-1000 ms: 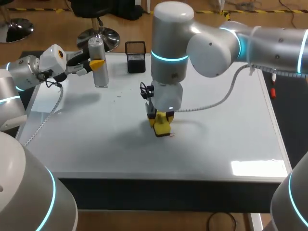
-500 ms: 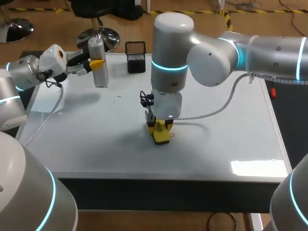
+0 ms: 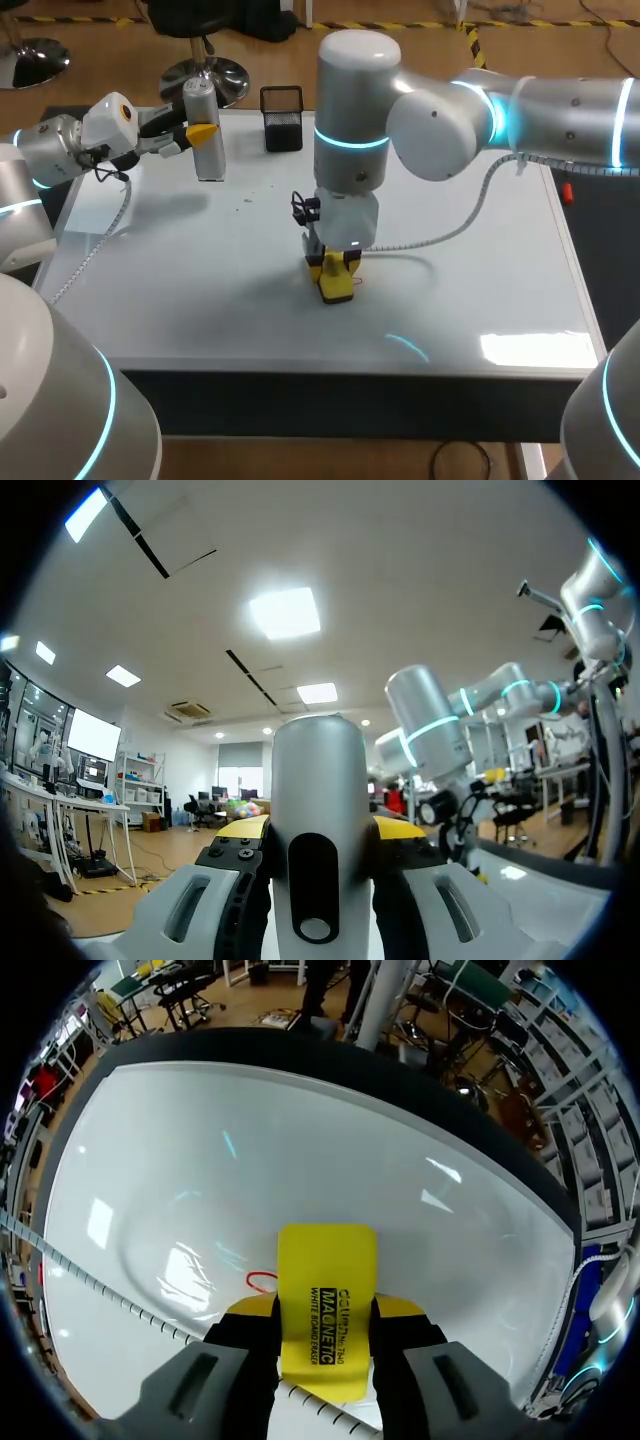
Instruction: Pick up the inspection probe, press it on each red-marked spot on the whiteboard one by one, put down the probe, pick up the eraser, and wipe off all the red marks.
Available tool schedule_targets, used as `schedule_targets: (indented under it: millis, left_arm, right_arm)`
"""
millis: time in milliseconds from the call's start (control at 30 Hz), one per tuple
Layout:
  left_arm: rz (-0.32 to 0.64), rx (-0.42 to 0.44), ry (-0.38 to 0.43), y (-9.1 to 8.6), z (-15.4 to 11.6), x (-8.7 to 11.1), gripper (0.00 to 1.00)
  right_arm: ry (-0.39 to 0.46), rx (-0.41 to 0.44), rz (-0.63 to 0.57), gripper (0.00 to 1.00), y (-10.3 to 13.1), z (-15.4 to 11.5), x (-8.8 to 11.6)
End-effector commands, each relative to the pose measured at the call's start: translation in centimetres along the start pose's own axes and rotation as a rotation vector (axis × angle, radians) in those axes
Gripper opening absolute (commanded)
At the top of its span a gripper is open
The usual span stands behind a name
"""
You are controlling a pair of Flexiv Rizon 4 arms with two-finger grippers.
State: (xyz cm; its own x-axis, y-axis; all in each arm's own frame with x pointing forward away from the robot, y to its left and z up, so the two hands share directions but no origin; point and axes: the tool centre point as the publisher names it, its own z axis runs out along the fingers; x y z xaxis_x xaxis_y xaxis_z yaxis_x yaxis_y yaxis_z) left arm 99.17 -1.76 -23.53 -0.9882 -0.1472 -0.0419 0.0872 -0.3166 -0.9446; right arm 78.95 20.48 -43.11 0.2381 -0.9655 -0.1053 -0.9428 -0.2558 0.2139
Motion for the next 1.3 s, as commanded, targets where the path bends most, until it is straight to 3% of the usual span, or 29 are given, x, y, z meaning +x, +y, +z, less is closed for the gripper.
schedule_targets:
  millis: [33,800,1300]
  left_arm:
    - [0.001,0.000,-0.002,-0.1,0.1,0.0,0.00]
    - [0.001,0.000,-0.002,-0.1,0.1,0.0,0.00]
    - [0.001,0.000,-0.002,-0.1,0.1,0.0,0.00]
  right_arm:
    - [-0.002,-0.003,0.000,0.00,0.0,1.0,0.6]
    - [0.028,-0.056,0.076,0.00,3.2,3.1,5.6]
    - [0.038,-0.075,0.096,0.00,4.5,3.8,6.9]
